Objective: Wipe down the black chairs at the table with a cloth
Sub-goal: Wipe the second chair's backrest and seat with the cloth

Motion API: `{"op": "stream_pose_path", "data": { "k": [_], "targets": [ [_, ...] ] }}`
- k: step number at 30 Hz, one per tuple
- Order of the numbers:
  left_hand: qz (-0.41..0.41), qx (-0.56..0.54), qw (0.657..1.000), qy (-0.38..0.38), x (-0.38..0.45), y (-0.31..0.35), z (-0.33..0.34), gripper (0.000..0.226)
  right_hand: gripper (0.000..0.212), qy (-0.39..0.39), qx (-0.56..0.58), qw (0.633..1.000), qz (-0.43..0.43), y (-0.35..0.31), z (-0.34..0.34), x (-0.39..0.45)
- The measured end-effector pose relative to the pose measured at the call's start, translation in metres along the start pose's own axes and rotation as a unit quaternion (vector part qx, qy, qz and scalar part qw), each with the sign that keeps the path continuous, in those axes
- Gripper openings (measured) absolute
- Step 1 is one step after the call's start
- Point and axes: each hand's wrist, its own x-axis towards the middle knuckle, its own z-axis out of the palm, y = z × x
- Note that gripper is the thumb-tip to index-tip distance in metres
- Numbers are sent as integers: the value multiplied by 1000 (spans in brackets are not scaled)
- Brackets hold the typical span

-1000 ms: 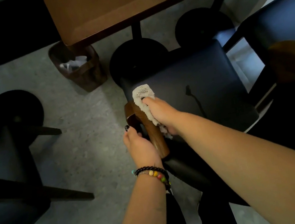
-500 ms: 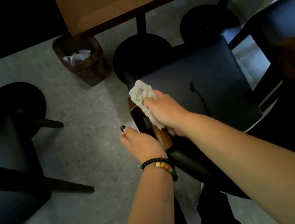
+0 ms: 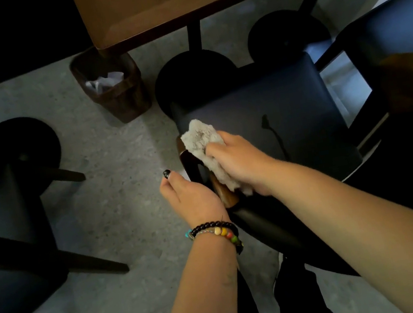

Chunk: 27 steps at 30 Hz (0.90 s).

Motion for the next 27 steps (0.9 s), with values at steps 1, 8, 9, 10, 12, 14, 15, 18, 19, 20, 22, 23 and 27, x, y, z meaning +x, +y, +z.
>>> {"op": "stream_pose_path", "data": {
  "k": [1, 8, 9, 10, 12, 14, 15, 18, 19, 20, 22, 23, 27],
  "targets": [
    [9, 5, 1000, -3, -3, 3, 3, 37, 36, 3, 11, 1000, -1, 5, -3, -5],
    [65, 45, 997, -4, -10, 1, 2, 20, 34, 36, 35, 998, 38, -10, 4, 21],
    [70, 51, 996, -2, -10, 2, 1, 19, 36, 48, -12, 999, -4, -11, 7, 24],
    [84, 58, 995, 3, -9, 4, 0, 21, 38, 53, -57, 996, -47, -12, 9, 22],
    [113, 61, 992, 20, -5, 8, -3, 30, 55, 29, -137, 985, -101, -11, 10, 13],
    [138, 43, 989, 31, 5, 15, -7, 29, 69, -2, -172, 978, -122, -8, 6, 3],
    [150, 36, 988, 31, 11, 20, -10, 28, 72, -13, -177, 976, -130, -7, 4, -1],
    [226, 54, 973, -8, 26, 36, -20, 29, 94, -55, -189, 970, -147, -10, -2, -9],
    [254, 73, 964, -32, 30, 41, -24, 30, 103, -75, -180, 970, -145, -13, -3, -11],
    [280, 91, 954, -61, 32, 47, -28, 32, 108, -93, -158, 973, -137, -15, -2, -14],
    [340, 127, 925, -115, 36, 58, -38, 41, 108, -111, -60, 986, -111, -19, -4, -19],
    [381, 162, 901, -129, 38, 63, -44, 45, 103, -102, 15, 990, -99, -21, -7, -21],
    [413, 386, 797, -210, 33, 75, -47, 41, 83, -21, 362, 930, -52, -19, -21, -21]
  ]
}}
